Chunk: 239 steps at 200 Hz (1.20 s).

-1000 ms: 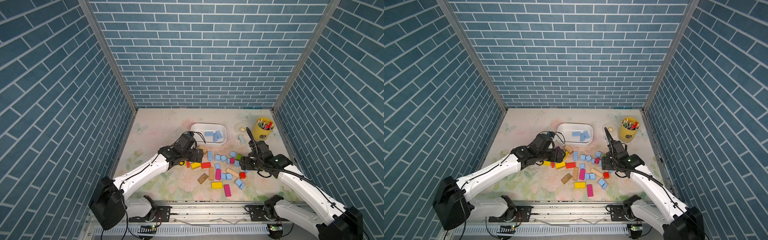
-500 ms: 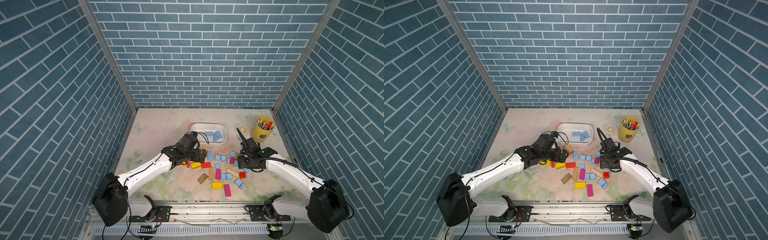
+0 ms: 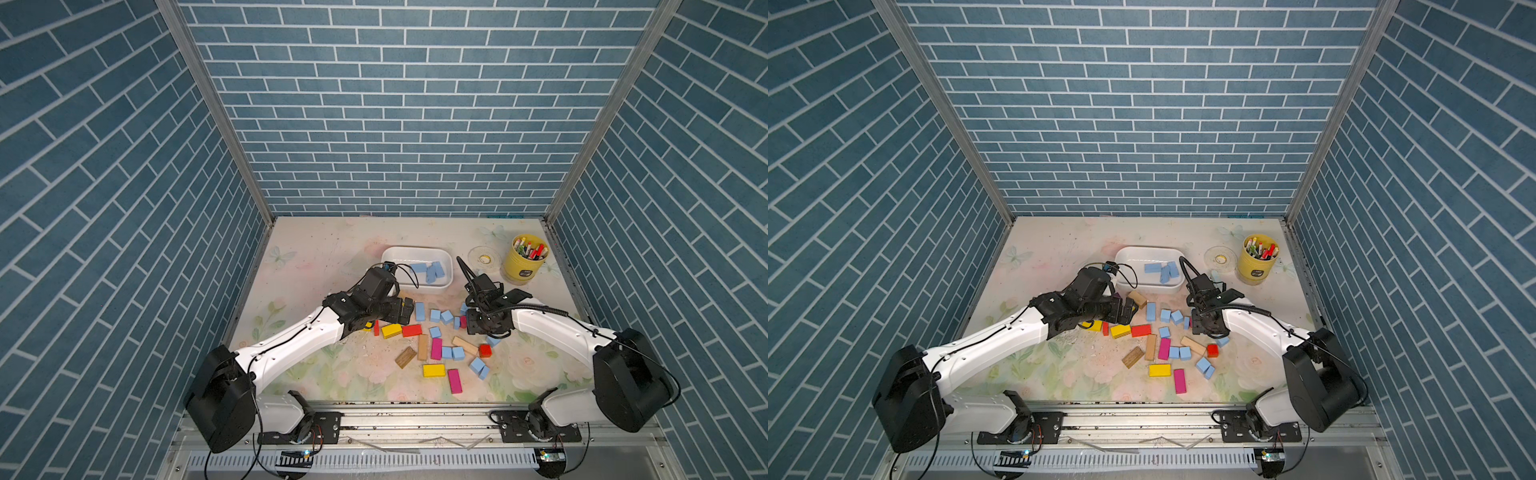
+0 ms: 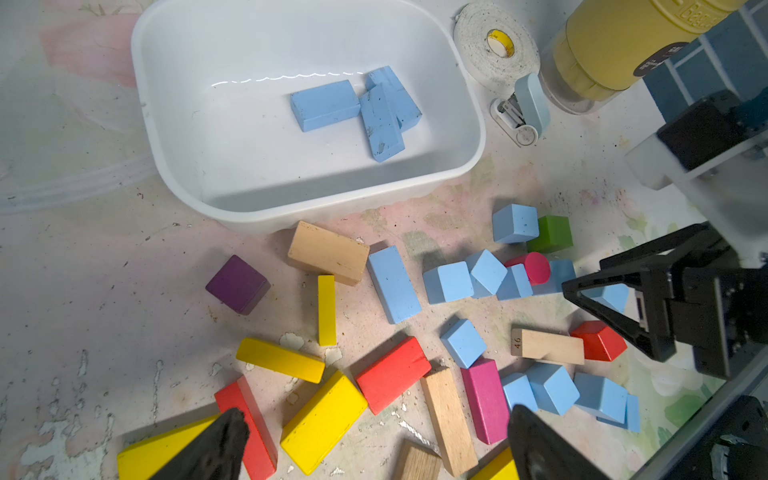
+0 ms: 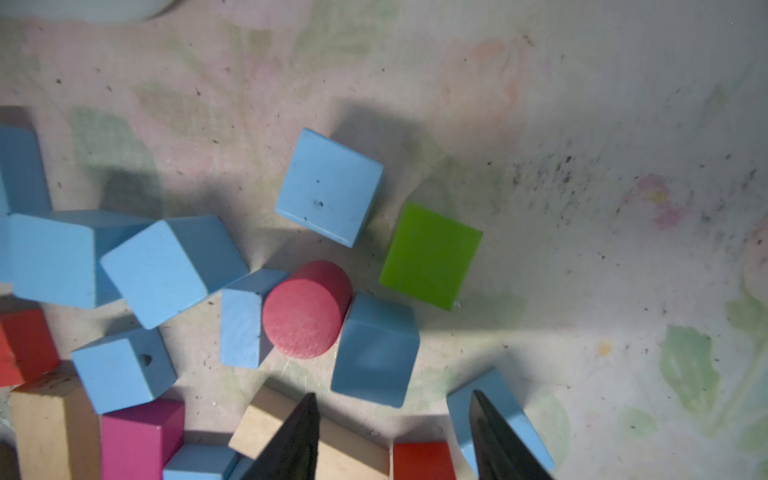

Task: Pick out the blue building blocks
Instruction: Pick up the building block from the center of the board.

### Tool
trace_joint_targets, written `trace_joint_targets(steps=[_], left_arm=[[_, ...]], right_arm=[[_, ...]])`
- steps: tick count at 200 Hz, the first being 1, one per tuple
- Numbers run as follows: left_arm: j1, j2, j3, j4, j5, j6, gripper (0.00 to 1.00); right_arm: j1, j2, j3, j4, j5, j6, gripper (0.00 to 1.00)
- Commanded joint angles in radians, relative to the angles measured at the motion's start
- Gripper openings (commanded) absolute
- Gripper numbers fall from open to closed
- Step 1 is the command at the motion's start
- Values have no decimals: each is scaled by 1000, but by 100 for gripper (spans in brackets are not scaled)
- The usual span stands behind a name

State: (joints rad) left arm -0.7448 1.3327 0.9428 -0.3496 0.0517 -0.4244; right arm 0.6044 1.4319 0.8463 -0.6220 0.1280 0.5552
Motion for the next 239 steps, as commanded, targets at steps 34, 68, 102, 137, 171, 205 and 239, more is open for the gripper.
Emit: trace_joint_targets(steps=[34,68,102,137,171,205,239], left_arm=[[-5,24,1,23,-1,25,99],[-5,23,2,18,-10,26,99],[-6,13,12,-13,-47,25,100],[-5,-18,13,-36,-99,16,99],[-4,-73,2,-39,-159,-2,99],[-4,-126,-18,-28,-211,-5,99],[-4,-175,-45,-1,-230,-6,99]], right_arm=[[8,85,40,52,7,34,53],[8,126,55,71,7,22,46],[9,120,54,64,5,21,32],[7,50,37,37,34,25,18],[8,-41,52,-3,53,26,11],[8,-71,134,-52,53,-5,9],[8,0,267,-70,36,-47,9]])
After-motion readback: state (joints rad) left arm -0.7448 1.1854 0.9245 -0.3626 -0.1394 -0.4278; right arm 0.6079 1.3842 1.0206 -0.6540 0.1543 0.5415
